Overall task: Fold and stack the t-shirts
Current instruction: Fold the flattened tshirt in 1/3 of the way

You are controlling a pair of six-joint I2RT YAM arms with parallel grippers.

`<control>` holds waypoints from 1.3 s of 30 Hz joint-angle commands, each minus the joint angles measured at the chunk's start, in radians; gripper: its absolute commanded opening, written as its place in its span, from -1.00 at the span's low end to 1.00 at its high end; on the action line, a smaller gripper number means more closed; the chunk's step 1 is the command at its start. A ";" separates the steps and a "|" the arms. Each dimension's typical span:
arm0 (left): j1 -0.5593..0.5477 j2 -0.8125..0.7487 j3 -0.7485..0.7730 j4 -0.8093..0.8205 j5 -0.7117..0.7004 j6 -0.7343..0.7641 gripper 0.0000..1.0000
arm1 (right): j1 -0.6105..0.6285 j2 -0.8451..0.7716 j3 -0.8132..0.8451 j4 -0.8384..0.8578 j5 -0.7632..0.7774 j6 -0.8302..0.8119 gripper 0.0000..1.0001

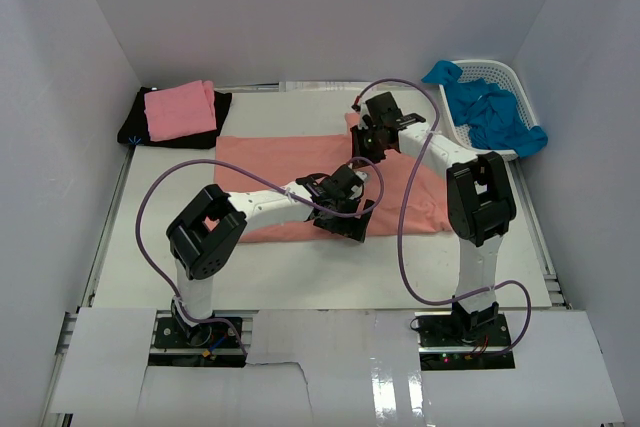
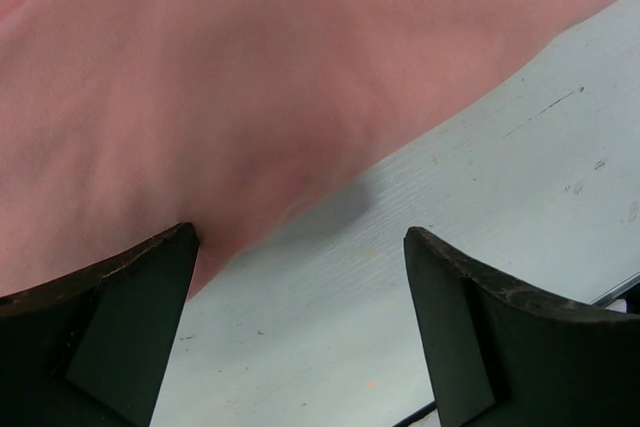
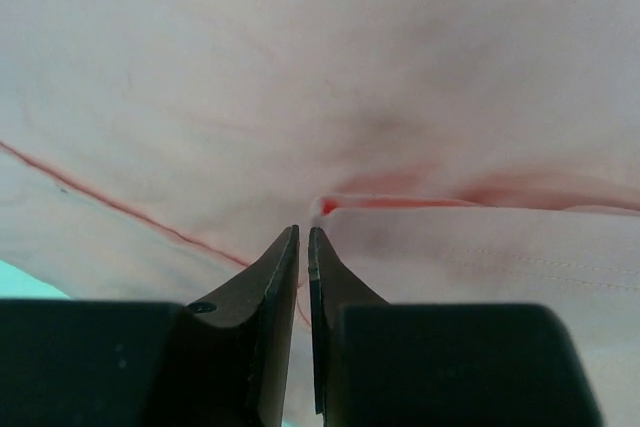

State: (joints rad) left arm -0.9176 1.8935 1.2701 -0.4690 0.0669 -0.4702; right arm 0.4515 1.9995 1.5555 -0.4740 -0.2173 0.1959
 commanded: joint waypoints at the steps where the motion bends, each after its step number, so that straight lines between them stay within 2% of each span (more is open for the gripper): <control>1: 0.002 -0.001 -0.006 0.000 0.014 -0.005 0.91 | 0.006 -0.012 0.020 0.018 -0.037 -0.007 -0.70; 2: 0.002 -0.001 -0.006 0.001 0.013 -0.005 0.91 | 0.006 -0.002 0.018 0.020 -0.037 -0.009 -0.70; 4: 0.002 -0.002 -0.009 0.001 0.013 -0.005 0.91 | 0.006 0.007 0.018 0.023 -0.025 -0.007 -0.43; 5: 0.002 -0.005 -0.011 0.000 0.013 -0.005 0.91 | 0.006 0.007 0.020 0.023 -0.019 -0.006 -0.01; 6: 0.002 -0.005 -0.012 0.000 0.013 -0.005 0.91 | 0.006 0.005 0.021 0.023 -0.011 -0.007 0.31; 7: 0.002 -0.008 -0.014 0.001 0.010 -0.005 0.91 | 0.006 -0.005 0.021 0.025 0.010 -0.006 0.58; 8: 0.002 -0.011 -0.017 0.001 0.007 -0.007 0.91 | 0.006 -0.013 0.021 0.026 0.025 -0.009 0.67; 13: 0.002 -0.076 -0.029 -0.002 -0.052 -0.044 0.91 | 0.003 -0.126 0.006 0.025 0.142 -0.019 0.69; 19: 0.028 -0.212 0.060 -0.049 -0.084 -0.051 0.95 | -0.008 -0.300 -0.077 -0.014 0.320 -0.013 0.69; 23: 0.117 -0.281 0.110 -0.138 -0.058 -0.042 0.96 | -0.020 -0.416 -0.226 -0.105 0.398 0.035 0.60; 24: 0.178 -0.295 0.089 -0.141 -0.026 -0.039 0.96 | -0.028 -0.459 -0.262 -0.121 0.429 0.051 0.53; 25: 0.210 -0.325 0.071 -0.148 -0.018 -0.035 0.96 | -0.039 -0.481 -0.302 -0.133 0.423 0.066 0.39; 26: 0.248 -0.338 0.049 -0.154 -0.016 -0.035 0.96 | -0.087 -0.502 -0.343 -0.140 0.400 0.080 0.34; 27: 0.317 -0.349 0.005 -0.158 -0.012 -0.036 0.96 | -0.123 -0.546 -0.433 -0.135 0.313 0.092 0.26; 28: 0.350 -0.358 -0.020 -0.169 -0.009 -0.036 0.96 | -0.155 -0.568 -0.477 -0.127 0.274 0.100 0.15; 29: 0.383 -0.375 -0.043 -0.174 -0.007 -0.041 0.96 | -0.209 -0.609 -0.518 -0.118 0.228 0.108 -0.21; 30: 0.431 -0.382 -0.066 -0.174 -0.003 -0.041 0.96 | -0.229 -0.628 -0.587 -0.104 0.228 0.106 -0.38; 31: 0.451 -0.390 -0.112 -0.174 -0.001 -0.044 0.96 | -0.240 -0.642 -0.610 -0.104 0.228 0.106 -0.67; 32: 0.465 -0.401 -0.132 -0.172 -0.004 -0.047 0.96 | -0.256 -0.654 -0.629 -0.107 0.228 0.111 -0.76; 34: 0.482 -0.405 -0.176 -0.168 -0.032 -0.059 0.96 | -0.264 -0.679 -0.670 -0.106 0.240 0.119 -0.84; 39: 0.494 -0.401 -0.244 -0.126 -0.018 -0.090 0.96 | -0.286 -0.677 -0.699 -0.104 0.268 0.139 -0.85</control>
State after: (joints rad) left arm -0.4213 1.5166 1.0370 -0.6270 0.0353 -0.5362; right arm 0.1761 1.3495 0.8581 -0.6094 0.0483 0.3119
